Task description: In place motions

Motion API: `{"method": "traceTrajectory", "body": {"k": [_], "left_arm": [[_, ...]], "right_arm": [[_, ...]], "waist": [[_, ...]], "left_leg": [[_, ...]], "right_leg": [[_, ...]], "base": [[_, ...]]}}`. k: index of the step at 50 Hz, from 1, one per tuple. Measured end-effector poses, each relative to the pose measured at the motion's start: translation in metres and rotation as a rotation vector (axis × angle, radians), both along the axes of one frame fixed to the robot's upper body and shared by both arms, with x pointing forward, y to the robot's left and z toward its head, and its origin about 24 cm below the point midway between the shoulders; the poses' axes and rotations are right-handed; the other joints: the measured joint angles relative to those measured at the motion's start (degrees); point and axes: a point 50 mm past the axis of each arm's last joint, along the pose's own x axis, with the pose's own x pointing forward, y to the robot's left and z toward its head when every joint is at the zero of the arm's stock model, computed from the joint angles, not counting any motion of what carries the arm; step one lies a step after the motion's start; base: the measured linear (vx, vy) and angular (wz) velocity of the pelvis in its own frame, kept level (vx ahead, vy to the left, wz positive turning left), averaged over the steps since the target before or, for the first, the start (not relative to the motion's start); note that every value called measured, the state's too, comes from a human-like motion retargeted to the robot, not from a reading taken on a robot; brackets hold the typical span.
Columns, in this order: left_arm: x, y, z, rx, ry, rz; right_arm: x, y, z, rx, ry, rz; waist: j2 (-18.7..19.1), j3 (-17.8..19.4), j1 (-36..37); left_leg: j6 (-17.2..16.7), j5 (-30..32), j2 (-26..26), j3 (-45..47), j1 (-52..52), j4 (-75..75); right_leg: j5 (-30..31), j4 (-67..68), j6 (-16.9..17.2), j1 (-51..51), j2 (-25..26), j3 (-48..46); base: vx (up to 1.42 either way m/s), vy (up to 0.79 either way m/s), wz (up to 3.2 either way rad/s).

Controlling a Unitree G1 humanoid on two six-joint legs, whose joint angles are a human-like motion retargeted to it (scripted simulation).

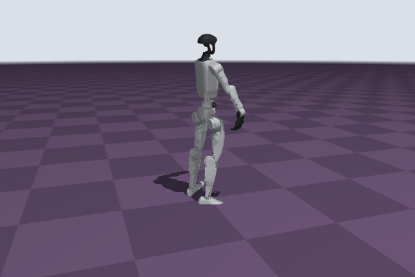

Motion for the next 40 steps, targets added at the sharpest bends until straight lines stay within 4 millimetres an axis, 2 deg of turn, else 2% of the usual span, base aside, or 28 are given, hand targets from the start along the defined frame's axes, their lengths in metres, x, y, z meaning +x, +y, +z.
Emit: {"method": "traceTrajectory", "body": {"k": [2,4,7,10,12,13,15,17,18,20,22,25,29,32,35,37,40], "left_arm": [[-0.044,-0.020,-0.023,-0.038,0.154,-0.020],[-0.086,-0.044,-0.041,-0.123,0.249,0.050],[-0.144,-0.087,-0.057,-0.280,0.339,0.315],[-0.195,-0.139,-0.061,-0.437,0.435,0.646],[-0.219,-0.167,-0.059,-0.505,0.496,0.795],[-0.230,-0.176,-0.057,-0.522,0.524,0.833],[-0.253,-0.194,-0.051,-0.563,0.537,1.106],[-0.259,-0.211,-0.048,-0.590,0.535,1.297],[-0.257,-0.211,-0.048,-0.598,0.542,1.302],[-0.251,-0.196,-0.051,-0.589,0.557,1.178],[-0.240,-0.173,-0.055,-0.557,0.549,1.002],[-0.223,-0.146,-0.058,-0.499,0.529,0.784],[-0.202,-0.122,-0.059,-0.442,0.515,0.610],[-0.188,-0.113,-0.060,-0.431,0.494,0.542],[-0.179,-0.108,-0.060,-0.416,0.482,0.474],[-0.178,-0.109,-0.060,-0.422,0.483,0.455],[-0.185,-0.120,-0.061,-0.447,0.483,0.510]], "right_arm": [[-0.051,0.004,-0.018,-0.053,0.144,-0.051],[-0.101,0.010,-0.028,-0.093,0.275,-0.086],[-0.174,0.023,-0.032,-0.110,0.458,-0.119],[-0.238,0.041,-0.024,-0.047,0.625,-0.212],[-0.265,0.056,-0.017,0.059,0.683,-0.400],[-0.272,0.065,-0.015,0.122,0.680,-0.532],[-0.283,0.079,-0.011,0.189,0.657,-0.836],[-0.283,0.074,-0.011,0.149,0.628,-1.011],[-0.278,0.067,-0.014,0.110,0.598,-1.042],[-0.267,0.052,-0.019,0.010,0.543,-1.007],[-0.252,0.038,-0.023,-0.088,0.502,-0.857],[-0.229,0.020,-0.028,-0.178,0.453,-0.528],[-0.190,0.005,-0.034,-0.201,0.349,-0.130],[-0.157,0.003,-0.037,-0.212,0.238,0.056],[-0.136,0.007,-0.039,-0.222,0.160,0.116],[-0.132,0.013,-0.040,-0.205,0.138,0.116],[-0.139,0.021,-0.042,-0.167,0.153,0.099]], "waist": [[-0.09,2.72,-0.47],[0.01,4.91,-0.47],[-0.01,6.41,0.14],[-0.33,6.38,6.72],[-2.05,5.63,15.51],[-2.37,5.34,13.96],[0.02,5.68,-2.47],[0.78,6.74,-5.87],[0.86,7.12,-4.26],[0.90,8.17,-2.00],[1.15,8.86,1.52],[1.34,8.42,1.06],[1.30,7.95,1.29],[1.00,8.19,1.14],[0.61,8.44,1.11],[0.26,8.30,1.37],[-0.25,7.91,2.13]], "left_leg": [[0.04,0.17,-0.03,-0.16,0.49,0.11],[0.04,0.30,0.01,-0.15,0.67,0.21],[-0.07,0.31,-0.09,0.58,0.39,0.16],[-0.73,-0.42,0.59,7.05,1.01,-0.15],[-1.53,-1.21,0.17,15.58,1.63,-0.73],[-1.77,-1.75,0.09,13.80,0.93,0.08],[-1.14,-1.10,-0.14,-3.71,-1.91,2.08],[-0.63,-0.72,-0.36,-6.65,-1.66,2.05],[-0.70,-0.79,-0.01,-4.26,-1.23,1.95],[-0.62,-0.01,0.52,-0.77,-0.81,1.56],[0.02,0.59,0.76,3.11,-0.06,0.63],[-0.13,0.32,0.70,2.44,0.12,0.38],[-0.02,0.32,0.74,2.54,-0.06,0.29],[0.01,0.42,0.80,2.61,0.19,0.24],[0.03,0.54,0.83,2.41,0.48,0.24],[0.01,0.58,0.76,2.13,0.59,0.23],[-0.01,0.59,0.60,1.80,0.80,0.17]], "right_leg": [[0.07,-0.03,-0.04,0.71,-0.05,-0.05],[0.15,-0.14,-0.04,1.08,-0.08,0.00],[0.20,-0.22,-0.08,0.59,-0.21,0.67],[-0.35,3.30,-0.03,-3.85,-0.85,7.22],[-3.17,12.73,1.34,-12.55,-3.29,16.55],[-4.27,13.42,1.67,-12.25,-4.36,14.74],[-0.75,1.65,1.07,-0.86,-2.84,-4.04],[0.28,0.97,1.13,0.20,-2.80,-6.64],[-0.11,0.87,1.13,0.33,-2.24,-4.27],[0.43,0.14,0.44,0.23,-1.16,-0.81],[1.05,0.21,0.16,-0.64,-0.36,3.17],[1.15,0.29,0.21,-0.98,-0.46,2.42],[1.32,0.46,0.21,-1.53,-0.44,2.52],[1.39,0.46,0.14,-1.37,-0.34,2.61],[1.33,0.41,0.13,-0.89,-0.28,2.44],[1.19,0.38,0.12,-0.59,-0.29,2.20],[0.94,0.31,0.10,-0.16,-0.30,1.89]], "base": [[0.00,0.00,0.00],[0.00,0.00,0.00],[-0.01,0.00,-0.27],[0.05,0.00,-1.99],[0.06,0.02,-2.45],[0.08,0.01,1.84],[0.09,-0.02,5.56],[0.02,-0.01,1.82],[-0.06,0.03,-1.09],[-0.08,0.04,-1.78],[-0.07,0.02,-1.34],[-0.02,0.01,0.01],[-0.01,0.00,-0.02],[-0.06,-0.01,-0.03],[0.00,0.00,0.00],[0.00,0.00,0.00],[0.06,-0.02,0.11]]}}
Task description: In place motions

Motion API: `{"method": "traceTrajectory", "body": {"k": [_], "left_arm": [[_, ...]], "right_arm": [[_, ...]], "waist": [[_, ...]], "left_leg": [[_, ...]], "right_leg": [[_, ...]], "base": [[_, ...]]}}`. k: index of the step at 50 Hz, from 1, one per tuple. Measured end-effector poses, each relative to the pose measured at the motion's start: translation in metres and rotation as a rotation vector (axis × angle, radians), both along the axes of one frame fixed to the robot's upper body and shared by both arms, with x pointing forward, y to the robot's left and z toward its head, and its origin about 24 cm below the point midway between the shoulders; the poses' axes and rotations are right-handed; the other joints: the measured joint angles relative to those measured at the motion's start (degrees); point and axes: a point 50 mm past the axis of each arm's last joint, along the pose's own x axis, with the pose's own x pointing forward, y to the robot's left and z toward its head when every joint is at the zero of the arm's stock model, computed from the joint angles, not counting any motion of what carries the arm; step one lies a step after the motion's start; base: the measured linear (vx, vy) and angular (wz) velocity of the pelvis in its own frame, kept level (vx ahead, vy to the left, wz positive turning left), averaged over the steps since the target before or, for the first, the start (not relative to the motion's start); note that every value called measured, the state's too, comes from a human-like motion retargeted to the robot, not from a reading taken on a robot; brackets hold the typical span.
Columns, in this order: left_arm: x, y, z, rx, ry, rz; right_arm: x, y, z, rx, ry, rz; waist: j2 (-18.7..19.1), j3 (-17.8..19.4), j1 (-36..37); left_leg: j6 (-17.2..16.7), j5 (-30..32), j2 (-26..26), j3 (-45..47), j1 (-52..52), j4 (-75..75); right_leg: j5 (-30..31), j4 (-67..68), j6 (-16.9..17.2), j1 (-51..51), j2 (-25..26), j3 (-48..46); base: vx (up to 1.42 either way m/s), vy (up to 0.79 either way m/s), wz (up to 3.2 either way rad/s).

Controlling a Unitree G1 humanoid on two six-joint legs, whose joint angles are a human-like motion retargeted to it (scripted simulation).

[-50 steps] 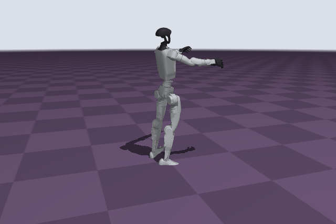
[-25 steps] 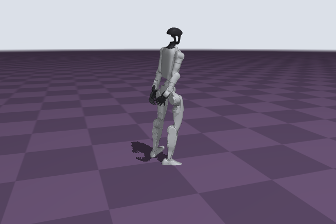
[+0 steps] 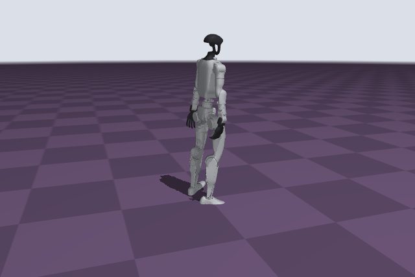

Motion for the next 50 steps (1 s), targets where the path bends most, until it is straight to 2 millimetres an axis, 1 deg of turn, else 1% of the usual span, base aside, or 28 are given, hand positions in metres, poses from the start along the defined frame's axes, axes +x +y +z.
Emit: {"method": "traceTrajectory", "body": {"k": [2,4,6,7,8,10,12,13,15,16,17,18,20,22,24,25,27,30,32,34,36,38,40,43,45,47,50], "left_arm": [[-0.007,-0.010,0.000,-0.013,0.012,0.049],[-0.013,-0.021,-0.001,-0.035,0.026,0.086],[-0.019,-0.031,0.000,-0.043,0.033,0.176],[-0.021,-0.036,0.000,-0.039,0.033,0.231],[-0.021,-0.038,0.000,-0.034,0.030,0.274],[-0.020,-0.039,0.000,-0.030,0.033,0.314],[-0.018,-0.035,0.000,-0.046,0.052,0.308],[-0.016,-0.032,0.000,-0.061,0.064,0.302],[-0.009,-0.021,0.001,-0.077,0.077,0.299],[-0.002,-0.014,0.001,-0.073,0.074,0.313],[0.006,-0.007,0.001,-0.063,0.066,0.337],[0.018,0.002,0.002,-0.044,0.048,0.382],[0.049,0.018,0.005,0.009,-0.011,0.432],[0.094,0.034,0.012,0.055,-0.121,0.434],[0.146,0.047,0.026,0.078,-0.264,0.412],[0.173,0.051,0.036,0.081,-0.342,0.391],[0.228,0.056,0.060,0.088,-0.503,0.286],[0.301,0.063,0.112,0.143,-0.734,0.101],[0.337,0.063,0.146,0.160,-0.876,0.074],[0.365,0.057,0.177,0.147,-0.998,0.097],[0.387,0.050,0.205,0.104,-1.112,0.161],[0.405,0.037,0.232,0.004,-1.213,0.270],[0.418,0.023,0.252,-0.107,-1.276,0.350],[0.431,0.012,0.280,-0.199,-1.332,0.378],[0.436,0.009,0.294,-0.223,-1.353,0.369],[0.439,0.008,0.302,-0.228,-1.356,0.368],[0.439,0.013,0.307,-0.203,-1.334,0.373]], "right_arm": [[-0.013,0.002,0.000,0.002,0.043,-0.019],[-0.031,0.003,0.001,-0.011,0.107,-0.043],[-0.049,0.005,0.003,-0.018,0.181,-0.063],[-0.057,0.006,0.004,-0.014,0.218,-0.072],[-0.065,0.006,0.006,-0.003,0.254,-0.082],[-0.077,0.011,0.009,0.034,0.306,-0.139],[-0.079,0.017,0.009,0.057,0.302,-0.262],[-0.077,0.019,0.008,0.056,0.284,-0.331],[-0.065,0.019,0.006,0.035,0.246,-0.438],[-0.057,0.016,0.006,0.018,0.231,-0.450],[-0.046,0.013,0.005,0.001,0.213,-0.449],[-0.031,0.008,0.005,-0.014,0.188,-0.419],[0.002,0.003,0.006,-0.022,0.118,-0.388],[0.045,0.004,0.008,0.005,0.013,-0.386],[0.094,0.013,0.015,0.064,-0.113,-0.397],[0.119,0.019,0.020,0.104,-0.180,-0.408],[0.169,0.036,0.036,0.209,-0.317,-0.422],[0.237,0.063,0.073,0.379,-0.502,-0.409],[0.275,0.080,0.102,0.470,-0.620,-0.383],[0.305,0.093,0.131,0.532,-0.733,-0.348],[0.331,0.101,0.161,0.563,-0.846,-0.306],[0.352,0.103,0.191,0.556,-0.956,-0.269],[0.368,0.101,0.216,0.521,-1.045,-0.247],[0.386,0.091,0.249,0.454,-1.167,-0.248],[0.395,0.083,0.268,0.421,-1.242,-0.265],[0.400,0.076,0.282,0.394,-1.296,-0.281],[0.404,0.069,0.293,0.360,-1.333,-0.301]], "waist": [[-0.25,-0.38,-0.03],[-0.39,-0.96,-2.25],[-0.53,-1.47,-3.65],[-0.63,-1.72,-2.82],[-0.85,-2.01,-0.28],[-0.91,-2.43,3.55],[-1.02,-2.37,4.16],[-0.98,-2.35,3.21],[-0.69,-2.45,-3.69],[-0.58,-2.61,-8.11],[-0.46,-2.92,-9.21],[-0.32,-3.54,-3.65],[0.03,-4.69,0.46],[-0.07,-5.29,-1.16],[-0.06,-6.19,-0.56],[-0.04,-6.66,-0.61],[0.10,-7.63,-0.56],[0.22,-9.11,-1.05],[0.28,-10.13,-1.17],[0.29,-11.36,-1.01],[0.20,-12.35,-0.85],[0.14,-13.02,-0.58],[-0.04,-13.87,-0.28],[-0.18,-14.80,0.01],[-0.29,-15.31,0.15],[-0.33,-15.78,0.21],[-0.25,-16.47,0.33]], "left_leg": [[-0.02,-0.12,-0.17,-0.62,0.10,-0.01],[-0.07,-0.66,-0.70,-3.45,0.07,0.17],[-0.09,-1.00,-1.07,-5.20,-0.01,0.33],[-0.16,-1.20,-1.08,-4.40,0.13,0.32],[-0.39,-1.57,-0.90,-1.71,0.52,0.28],[-0.85,-1.84,-0.33,2.15,1.08,0.18],[-0.92,-1.31,-0.19,2.35,1.06,0.22],[-0.68,-0.88,-0.37,1.14,0.85,0.12],[-0.15,0.24,-1.18,-6.05,-0.39,0.16],[0.11,0.93,-1.88,-10.35,-1.13,0.20],[0.13,1.12,-1.94,-11.12,-1.37,0.20],[-0.32,0.26,-0.71,-4.82,-0.60,0.13],[-0.67,-0.21,0.32,-0.54,-0.28,0.10],[-0.45,0.11,-0.20,-2.34,-0.57,0.12],[-0.50,0.13,-0.07,-1.70,-0.52,0.14],[-0.48,0.18,-0.09,-1.82,-0.55,0.14],[-0.45,0.22,-0.02,-1.68,-0.60,0.15],[-0.42,0.22,0.05,-1.63,-0.74,0.23],[-0.41,0.17,0.13,-1.50,-0.84,0.24],[-0.42,0.08,0.18,-1.32,-0.97,0.20],[-0.44,-0.04,0.20,-1.11,-1.21,0.20],[-0.47,-0.17,0.20,-0.90,-1.51,0.24],[-0.50,-0.30,0.17,-0.80,-1.74,0.21],[-0.50,-0.42,0.08,-1.03,-2.19,0.23],[-0.50,-0.49,0.05,-1.31,-2.44,0.27],[-0.51,-0.58,0.06,-1.51,-2.62,0.30],[-0.53,-0.72,0.10,-1.55,-2.71,0.27]], "right_leg": [[-0.23,-0.05,0.03,0.33,-0.06,-0.62],[-0.72,-0.11,0.27,1.04,-0.44,-3.50],[-1.28,-0.08,0.47,1.63,-0.67,-5.30],[-1.75,-0.10,0.36,1.78,-0.34,-4.58],[-2.59,-0.29,-0.08,1.90,0.62,-2.08],[-3.40,-0.61,-0.49,2.13,1.80,1.49],[-2.58,-0.70,-0.93,1.68,1.68,1.68],[-1.98,-0.63,-0.98,1.39,1.31,0.61],[-0.61,-1.73,-0.54,2.51,0.25,-6.39],[0.01,-2.86,-0.48,3.61,0.21,-10.73],[0.13,-3.11,-0.37,3.79,0.22,-11.53],[-0.74,-1.58,-0.18,2.14,0.33,-5.22],[-1.22,-0.54,0.27,0.90,0.34,-1.02],[-0.76,-1.05,-0.39,1.01,0.54,-2.86],[-0.83,-0.89,-0.34,0.88,0.54,-2.20],[-0.76,-0.87,-0.39,0.82,0.54,-2.28],[-0.75,-0.84,-0.43,0.74,0.64,-2.15],[-0.74,-0.78,-0.49,0.58,0.71,-2.07],[-0.74,-0.76,-0.51,0.39,0.80,-1.96],[-0.77,-0.75,-0.50,0.14,0.87,-1.78],[-0.82,-0.73,-0.50,-0.22,0.91,-1.60],[-0.90,-0.68,-0.50,-0.64,0.90,-1.45],[-1.01,-0.69,-0.44,-0.90,0.90,-1.39],[-1.23,-0.74,-0.37,-1.15,0.90,-1.60],[-1.38,-0.77,-0.31,-1.20,0.94,-1.85],[-1.52,-0.79,-0.26,-1.21,0.99,-2.04],[-1.69,-0.80,-0.19,-1.28,1.08,-2.10]], "base": [[0.07,-0.01,0.41],[0.06,-0.01,1.16],[0.05,-0.01,0.65],[0.03,0.01,-0.91],[0.02,0.01,-1.56],[0.02,0.01,-1.52],[0.01,0.00,-0.15],[-0.01,-0.02,1.26],[-0.02,-0.02,2.83],[-0.04,-0.01,2.62],[-0.09,0.01,-0.35],[-0.11,0.02,-2.44],[-0.08,0.01,-1.96],[-0.06,0.00,0.25],[-0.03,0.00,-0.01],[0.00,0.00,0.00],[0.00,0.00,0.00],[0.00,0.00,0.00],[0.00,0.00,0.00],[0.03,-0.01,-0.04],[0.03,-0.01,-0.04],[0.00,0.00,0.00],[0.00,0.00,0.00],[0.00,0.00,0.00],[0.00,0.00,0.00],[0.00,0.00,0.00],[0.00,0.00,0.00]]}}
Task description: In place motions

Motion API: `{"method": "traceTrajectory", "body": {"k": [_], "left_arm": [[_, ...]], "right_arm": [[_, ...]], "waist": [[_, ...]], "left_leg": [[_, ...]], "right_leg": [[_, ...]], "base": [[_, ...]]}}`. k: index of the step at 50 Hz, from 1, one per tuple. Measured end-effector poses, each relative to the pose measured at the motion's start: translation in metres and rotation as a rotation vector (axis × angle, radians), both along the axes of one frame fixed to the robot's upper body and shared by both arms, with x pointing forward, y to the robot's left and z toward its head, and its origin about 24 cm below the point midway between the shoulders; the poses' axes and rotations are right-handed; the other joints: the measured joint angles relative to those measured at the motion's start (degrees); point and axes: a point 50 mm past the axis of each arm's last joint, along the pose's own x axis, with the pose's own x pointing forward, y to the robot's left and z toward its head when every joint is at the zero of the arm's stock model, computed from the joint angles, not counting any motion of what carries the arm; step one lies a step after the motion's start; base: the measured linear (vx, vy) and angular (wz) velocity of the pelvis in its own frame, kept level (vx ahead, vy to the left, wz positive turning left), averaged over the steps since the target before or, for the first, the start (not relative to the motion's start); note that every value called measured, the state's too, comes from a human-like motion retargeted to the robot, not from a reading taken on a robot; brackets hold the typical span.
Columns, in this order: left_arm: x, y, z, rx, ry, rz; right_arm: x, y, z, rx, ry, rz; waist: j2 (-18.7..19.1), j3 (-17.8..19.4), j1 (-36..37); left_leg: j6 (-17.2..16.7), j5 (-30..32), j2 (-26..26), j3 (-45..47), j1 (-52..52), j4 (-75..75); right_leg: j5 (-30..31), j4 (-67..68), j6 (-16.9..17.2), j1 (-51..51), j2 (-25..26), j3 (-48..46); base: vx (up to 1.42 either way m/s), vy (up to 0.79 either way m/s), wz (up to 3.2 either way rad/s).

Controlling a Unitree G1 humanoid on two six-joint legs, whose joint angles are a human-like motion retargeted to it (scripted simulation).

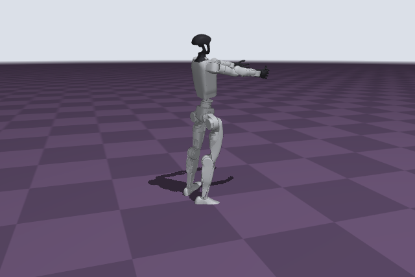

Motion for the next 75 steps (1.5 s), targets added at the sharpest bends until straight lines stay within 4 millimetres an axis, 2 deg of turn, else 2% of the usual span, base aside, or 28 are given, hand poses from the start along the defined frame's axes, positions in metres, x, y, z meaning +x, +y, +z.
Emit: {"method": "traceTrajectory", "body": {"k": [5,7,15,18,20,22,24,25,27,29,32,35,37,38,40,42,43,45,48,50,53,56,60,63,67,71,73,75], "left_arm": [[-0.001,0.005,0.001,0.087,0.018,-0.025],[-0.001,0.003,-0.002,0.071,0.018,-0.029],[-0.007,0.004,-0.022,0.100,0.015,-0.018],[-0.014,0.016,-0.036,0.290,-0.001,-0.045],[-0.022,0.034,-0.046,0.558,0.025,-0.056],[-0.034,0.047,-0.060,0.811,0.063,-0.099],[-0.049,0.055,-0.081,0.925,0.086,-0.155],[-0.059,0.059,-0.095,0.949,0.110,-0.199],[-0.091,0.064,-0.135,0.934,0.216,-0.265],[-0.134,0.063,-0.184,0.866,0.384,-0.327],[-0.223,0.054,-0.253,0.656,0.730,-0.380],[-0.324,0.032,-0.292,0.354,1.113,-0.344],[-0.382,0.010,-0.302,0.143,1.326,-0.195],[-0.407,-0.004,-0.304,0.057,1.413,-0.120],[-0.446,-0.028,-0.304,-0.054,1.531,-0.043],[-0.470,-0.048,-0.303,-0.133,1.554,-0.035],[-0.478,-0.055,-0.302,-0.170,1.549,-0.032],[-0.496,-0.076,-0.299,-0.272,1.524,0.003],[-0.524,-0.097,-0.291,-0.418,1.549,0.211],[-0.537,-0.109,-0.286,-0.511,1.586,0.323],[-0.542,-0.102,-0.285,-0.499,1.613,0.301],[-0.529,-0.082,-0.291,-0.374,1.596,0.206],[-0.481,-0.042,-0.302,-0.212,1.493,0.109],[-0.429,-0.013,-0.305,-0.121,1.397,0.097],[-0.329,0.014,-0.294,-0.023,1.163,0.089],[-0.221,0.018,-0.257,0.012,0.869,0.038],[-0.176,0.015,-0.233,0.008,0.736,0.013],[-0.131,0.008,-0.201,-0.023,0.587,0.007]], "right_arm": [[-0.001,-0.007,-0.001,-0.061,0.017,-0.003],[-0.002,-0.007,-0.004,-0.082,0.026,0.006],[-0.008,0.001,-0.021,-0.069,0.005,0.036],[-0.016,0.011,-0.035,-0.065,-0.041,0.080],[-0.027,0.019,-0.041,-0.044,-0.095,0.173],[-0.044,0.021,-0.049,-0.013,-0.155,0.282],[-0.065,0.020,-0.065,0.010,-0.179,0.355],[-0.077,0.016,-0.076,0.015,-0.177,0.380],[-0.108,0.004,-0.113,0.014,-0.098,0.370],[-0.148,-0.009,-0.162,-0.005,0.085,0.311],[-0.228,-0.031,-0.235,-0.057,0.479,0.220],[-0.323,-0.050,-0.283,-0.152,0.928,0.238],[-0.393,-0.064,-0.291,-0.264,1.322,0.305],[-0.427,-0.074,-0.285,-0.324,1.549,0.336],[-0.484,-0.087,-0.266,-0.330,1.916,0.407],[-0.522,-0.083,-0.251,-0.190,2.098,0.403],[-0.534,-0.078,-0.249,-0.117,2.112,0.369],[-0.555,-0.057,-0.252,0.088,2.001,0.187],[-0.563,-0.040,-0.257,0.271,1.864,-0.168],[-0.564,-0.040,-0.259,0.311,1.822,-0.397],[-0.553,-0.052,-0.262,0.299,1.782,-0.571],[-0.530,-0.066,-0.268,0.204,1.743,-0.514],[-0.480,-0.076,-0.278,0.024,1.666,-0.248],[-0.433,-0.076,-0.282,-0.043,1.582,-0.084],[-0.349,-0.058,-0.280,0.008,1.388,0.031],[-0.249,-0.031,-0.259,0.092,1.062,0.109],[-0.203,-0.018,-0.240,0.103,0.899,0.156],[-0.157,-0.004,-0.212,0.106,0.736,0.205]], "waist": [[-0.24,-0.69,0.35],[-0.36,-0.71,0.41],[-0.06,-0.03,0.71],[0.21,0.34,0.30],[0.40,0.69,-0.07],[0.63,1.57,-0.30],[0.66,2.61,-0.37],[0.67,3.07,-0.35],[0.43,3.70,-0.79],[0.36,3.97,-1.12],[0.30,4.08,-1.70],[0.13,4.65,-2.12],[0.33,5.19,-2.48],[0.61,5.52,-2.62],[1.13,6.73,-2.53],[1.12,8.17,-0.45],[0.90,8.60,0.28],[0.95,9.43,-6.63],[1.60,9.40,-8.95],[0.95,9.40,-4.50],[1.67,9.72,-2.59],[2.17,10.14,-2.73],[1.94,10.87,-2.64],[1.36,10.31,-2.31],[0.72,8.95,-1.88],[0.48,6.92,-1.34],[0.42,5.61,-1.27],[0.37,4.62,-1.17]], "left_leg": [[-0.08,-0.21,0.01,0.25,0.20,-0.02],[-0.08,-0.24,-0.02,0.29,0.37,-0.04],[0.04,-0.20,-0.21,0.27,1.00,-0.11],[0.08,-0.14,-0.36,0.09,1.23,-0.11],[0.10,-0.11,-0.45,-0.04,1.36,-0.12],[0.12,-0.10,-0.54,-0.36,1.57,-0.13],[0.16,-0.13,-0.57,-0.59,1.66,-0.15],[0.18,-0.15,-0.57,-0.70,1.67,-0.15],[0.16,-0.15,-0.68,-1.10,1.60,-0.10],[0.16,-0.15,-0.74,-1.48,1.48,-0.10],[0.16,-0.17,-0.79,-1.79,1.37,-0.15],[0.18,-0.17,-0.90,-1.80,1.49,-0.27],[0.21,-0.22,-0.82,-1.70,1.32,-0.33],[0.19,-0.30,-0.72,-1.55,1.21,-0.34],[0.16,-0.49,-0.53,-1.24,1.32,-0.39],[-0.05,-0.75,-0.04,0.96,2.06,-0.45],[-0.11,-0.83,-0.08,1.80,2.27,-0.45],[0.00,-0.97,-0.97,-5.52,1.05,0.49],[2.31,-0.75,-3.17,-9.00,0.09,0.25],[-0.34,-0.37,-0.35,-3.60,0.10,0.60],[0.05,-0.09,0.09,-0.69,0.01,0.00],[0.05,0.04,0.46,-0.16,-0.22,-0.02],[0.14,0.36,0.54,-0.19,-0.24,0.18],[0.28,0.62,0.34,-0.68,-0.18,0.26],[0.39,0.90,0.09,-1.12,0.01,0.31],[0.50,0.99,-0.08,-1.52,-0.14,0.50],[0.53,0.98,-0.19,-1.75,-0.06,0.51],[0.55,0.91,-0.21,-1.71,-0.15,0.55]], "right_leg": [[-0.14,0.03,0.06,0.03,0.00,0.11],[-0.17,0.05,0.04,0.16,0.01,0.13],[-0.06,0.09,-0.09,0.63,-0.02,0.18],[-0.03,0.06,-0.14,0.93,-0.09,0.06],[-0.05,0.01,-0.14,1.15,-0.12,-0.04],[-0.10,-0.03,-0.12,1.51,-0.15,-0.33],[-0.16,-0.05,-0.08,1.71,-0.10,-0.49],[-0.20,-0.06,-0.05,1.80,-0.08,-0.56],[-0.29,-0.12,-0.01,2.00,-0.14,-0.85],[-0.37,-0.23,0.03,2.13,-0.13,-1.11],[-0.40,-0.33,0.11,2.19,-0.11,-1.26],[-0.36,-0.37,0.11,2.24,-0.16,-1.20],[-0.31,-0.40,0.09,1.95,-0.05,-1.10],[-0.28,-0.40,0.09,1.73,0.05,-0.93],[-0.18,-0.39,0.10,1.53,0.22,-0.59],[-0.21,0.76,0.29,0.69,-0.12,1.68],[-0.31,0.96,0.01,0.43,0.01,2.45],[-0.14,0.47,0.59,1.79,-1.35,-4.88],[-0.59,0.16,0.76,2.43,-0.82,-8.08],[0.22,0.27,0.45,0.80,-1.21,-2.96],[0.81,0.49,0.13,-0.86,-0.48,0.03],[1.16,0.64,0.12,-1.51,-0.40,0.47],[1.46,0.79,-0.05,-1.50,-0.50,0.56],[1.55,0.75,-0.19,-1.06,-0.59,0.08],[1.63,0.70,-0.35,-0.46,-0.71,-0.47],[1.59,0.70,-0.48,-0.20,-0.78,-0.96],[1.54,0.66,-0.53,0.00,-0.78,-1.19],[1.49,0.72,-0.57,-0.15,-0.76,-1.13]], "base": [[0.00,0.00,0.00],[0.00,0.00,0.00],[0.01,0.00,0.00],[0.00,0.00,0.00],[0.01,0.08,0.06],[0.00,0.03,0.05],[0.00,0.00,0.00],[0.00,0.00,0.00],[0.01,-0.01,0.09],[0.03,-0.01,0.07],[0.02,-0.01,0.04],[0.00,0.00,0.00],[0.00,0.00,0.00],[0.00,0.00,0.00],[-0.01,0.01,-0.22],[0.00,0.03,-0.79],[0.03,0.01,0.27],[0.05,-0.03,2.13],[0.04,-0.02,0.91],[-0.05,0.01,-1.53],[-0.11,0.02,-1.05],[-0.14,0.02,-0.14],[-0.14,0.01,-0.01],[-0.09,-0.02,0.15],[-0.05,-0.01,0.11],[0.00,0.00,0.00],[0.00,0.00,0.00],[0.00,0.00,0.00]]}}
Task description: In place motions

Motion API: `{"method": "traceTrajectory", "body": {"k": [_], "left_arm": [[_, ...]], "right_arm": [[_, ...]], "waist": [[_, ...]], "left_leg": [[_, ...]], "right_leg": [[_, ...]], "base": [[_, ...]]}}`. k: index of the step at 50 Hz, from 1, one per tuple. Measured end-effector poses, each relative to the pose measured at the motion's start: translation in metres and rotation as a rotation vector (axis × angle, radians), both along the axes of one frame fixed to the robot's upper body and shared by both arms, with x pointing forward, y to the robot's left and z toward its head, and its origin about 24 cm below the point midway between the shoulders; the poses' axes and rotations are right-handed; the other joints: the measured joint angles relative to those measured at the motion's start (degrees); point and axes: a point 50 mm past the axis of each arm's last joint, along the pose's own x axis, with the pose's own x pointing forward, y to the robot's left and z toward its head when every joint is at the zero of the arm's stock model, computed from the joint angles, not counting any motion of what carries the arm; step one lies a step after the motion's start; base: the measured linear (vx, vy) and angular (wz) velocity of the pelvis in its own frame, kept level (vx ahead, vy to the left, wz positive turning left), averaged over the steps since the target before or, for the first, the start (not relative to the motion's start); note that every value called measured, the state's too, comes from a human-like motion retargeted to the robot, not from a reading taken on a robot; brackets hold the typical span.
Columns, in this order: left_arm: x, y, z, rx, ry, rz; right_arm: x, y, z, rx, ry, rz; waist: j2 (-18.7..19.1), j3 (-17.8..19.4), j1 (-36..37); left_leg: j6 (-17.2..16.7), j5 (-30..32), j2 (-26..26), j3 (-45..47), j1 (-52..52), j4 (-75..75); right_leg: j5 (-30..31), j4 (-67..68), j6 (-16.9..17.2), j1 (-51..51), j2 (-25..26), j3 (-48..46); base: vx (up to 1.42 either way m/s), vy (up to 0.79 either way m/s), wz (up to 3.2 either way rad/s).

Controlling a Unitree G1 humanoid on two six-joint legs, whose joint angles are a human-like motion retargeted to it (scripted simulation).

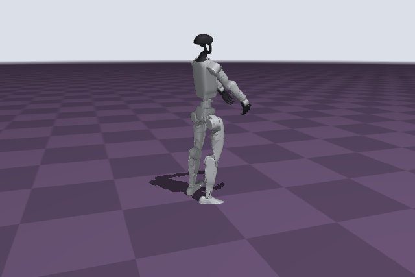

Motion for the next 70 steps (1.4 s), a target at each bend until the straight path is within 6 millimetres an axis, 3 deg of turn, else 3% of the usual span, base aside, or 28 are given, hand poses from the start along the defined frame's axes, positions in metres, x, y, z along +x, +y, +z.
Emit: {"method": "traceTrajectory", "body": {"k": [3,7,12,16,20,27,35,38,42,45,46,48,50,54,57,60,63,65,67,68,70], "left_arm": [[0.054,-0.009,0.052,0.016,-0.226,-0.021],[0.101,-0.025,0.119,0.015,-0.464,-0.079],[0.120,-0.028,0.161,0.047,-0.486,-0.123],[0.125,-0.021,0.177,0.096,-0.495,-0.067],[0.126,-0.018,0.182,0.111,-0.489,-0.039],[0.124,-0.016,0.178,0.113,-0.470,-0.064],[0.126,-0.014,0.179,0.127,-0.520,-0.069],[0.130,-0.029,0.184,0.106,-0.644,-0.122],[0.120,-0.029,0.202,0.160,-0.887,-0.264],[0.097,-0.023,0.195,0.226,-1.001,-0.312],[0.086,-0.022,0.182,0.236,-1.001,-0.315],[0.062,-0.020,0.147,0.248,-0.955,-0.318],[0.028,-0.020,0.094,0.247,-0.817,-0.342],[-0.071,-0.022,-0.028,0.119,-0.272,-0.434],[-0.157,-0.024,-0.086,0.044,0.158,-0.399],[-0.235,-0.024,-0.106,0.027,0.518,-0.353],[-0.294,-0.024,-0.105,0.008,0.810,-0.305],[-0.320,-0.029,-0.103,0.005,0.911,-0.250],[-0.330,-0.040,-0.103,-0.039,0.893,-0.203],[-0.333,-0.046,-0.104,-0.076,0.870,-0.189],[-0.337,-0.054,-0.103,-0.158,0.808,-0.163]], "right_arm": [[0.054,0.021,0.046,0.034,-0.219,0.022],[0.104,0.035,0.108,0.057,-0.470,-0.001],[0.138,0.033,0.168,0.002,-0.644,-0.033],[0.150,0.027,0.195,-0.083,-0.715,-0.047],[0.154,0.015,0.204,-0.142,-0.720,-0.103],[0.152,0.008,0.200,-0.112,-0.705,-0.154],[0.153,0.023,0.201,-0.115,-0.797,-0.062],[0.147,0.037,0.199,-0.077,-0.895,0.038],[0.131,0.040,0.206,-0.101,-1.064,0.194],[0.109,0.033,0.195,-0.208,-1.164,0.302],[0.098,0.027,0.181,-0.255,-1.167,0.314],[0.072,0.011,0.144,-0.343,-1.123,0.304],[0.039,-0.007,0.095,-0.424,-0.999,0.262],[-0.062,-0.037,-0.021,-0.456,-0.376,0.210],[-0.154,-0.052,-0.071,-0.424,0.143,0.271],[-0.248,-0.078,-0.073,-0.512,0.683,0.400],[-0.317,-0.089,-0.058,-0.464,1.039,0.487],[-0.342,-0.080,-0.055,-0.407,1.100,0.437],[-0.355,-0.065,-0.058,-0.341,1.064,0.251],[-0.360,-0.057,-0.060,-0.301,1.046,0.136],[-0.365,-0.044,-0.062,-0.229,1.021,-0.104]], "waist": [[0.15,-1.54,0.23],[-0.25,-3.06,0.54],[-0.61,-4.78,0.39],[-0.58,-5.68,0.45],[-1.02,-6.13,0.59],[-1.11,-6.15,0.91],[-0.90,-4.73,0.74],[-0.45,-3.95,0.58],[-0.09,-1.40,-0.29],[-0.09,0.22,-0.60],[-0.07,0.38,-0.44],[-0.13,0.49,-0.04],[-0.26,0.39,-0.02],[-0.79,2.39,-0.11],[-0.90,5.43,-0.77],[-0.03,7.33,-1.75],[0.20,9.05,-1.78],[-0.28,9.84,8.26],[-0.58,10.50,12.87],[-0.46,10.71,11.26],[-0.65,12.70,-3.35]], "left_leg": [[0.04,-0.17,-0.03,0.13,-0.18,-0.01],[0.04,-0.38,-0.16,0.13,-0.45,0.06],[0.00,-0.54,-0.18,0.19,-0.92,-0.01],[-0.05,-0.73,-0.08,0.35,-1.07,-0.05],[-0.11,-0.88,-0.17,0.42,-0.78,-0.14],[-0.11,-0.89,-0.19,0.53,-0.37,-0.38],[-0.09,-0.63,-0.30,0.66,-0.42,-0.40],[-0.06,-0.59,-0.44,0.55,-0.32,-0.37],[0.00,-0.57,-0.70,0.29,0.46,-0.41],[-0.03,-0.58,-0.80,0.21,0.74,-0.48],[-0.06,-0.60,-0.83,0.22,0.64,-0.53],[-0.11,-0.65,-0.92,0.19,0.40,-0.62],[-0.17,-0.66,-1.05,0.09,0.22,-0.71],[-0.18,-0.61,-1.26,-0.05,1.22,-0.86],[-0.08,-0.52,-1.04,-0.16,2.39,-0.82],[-0.02,-0.48,-0.66,-0.32,2.66,-0.80],[0.02,-0.43,-0.65,-0.65,2.61,-0.72],[-0.93,-1.55,0.92,9.78,4.34,-0.74],[-1.41,-1.75,1.63,14.06,5.03,-0.77],[-1.24,-1.46,1.60,11.95,4.63,-0.70],[0.16,0.22,-1.10,-3.10,3.34,-0.44]], "right_leg": [[-0.09,0.06,-0.01,-0.36,0.07,0.30],[-0.26,0.07,0.02,-0.65,0.03,0.39],[-0.51,0.01,0.10,-1.10,0.10,0.40],[-0.68,-0.01,0.17,-1.36,0.25,0.58],[-0.86,-0.04,0.17,-1.18,0.26,0.62],[-0.97,-0.03,0.21,-1.01,0.34,0.61],[-0.78,-0.07,0.11,-1.12,0.21,0.73],[-0.76,-0.10,0.07,-0.94,0.12,0.60],[-0.81,-0.14,0.06,-0.08,0.02,0.47],[-0.83,-0.23,0.09,0.20,-0.01,0.47],[-0.85,-0.25,0.11,0.08,-0.03,0.50],[-0.90,-0.31,0.18,-0.19,-0.10,0.55],[-0.97,-0.37,0.25,-0.32,-0.23,0.48],[-0.99,-0.37,0.21,0.60,-0.40,0.28],[-0.89,-0.41,0.19,1.91,-0.19,0.10],[-0.76,-0.63,0.26,2.53,0.19,-0.35],[-0.75,-0.77,0.34,2.90,0.22,-0.72],[-2.67,2.96,0.64,-0.10,0.49,9.61],[-3.77,6.41,1.69,-2.56,-0.50,13.89],[-3.41,5.40,1.82,-1.46,-0.72,11.74],[0.03,-0.27,-0.38,3.40,-0.46,-3.25]], "base": [[0.00,0.00,0.00],[0.00,0.00,0.00],[0.00,0.00,0.00],[0.00,0.00,0.00],[0.00,0.00,0.00],[0.00,0.00,0.00],[0.00,0.00,0.00],[0.00,0.02,0.01],[0.00,0.00,0.00],[0.00,0.00,0.00],[0.00,0.00,0.00],[0.05,0.00,0.02],[0.16,0.01,0.06],[0.06,0.00,0.02],[-0.05,-0.05,-0.01],[-0.02,-0.01,0.02],[0.01,-0.01,-0.36],[0.02,-0.06,-3.35],[0.03,-0.08,-1.76],[0.07,-0.07,2.07],[0.06,-0.05,4.26]]}}
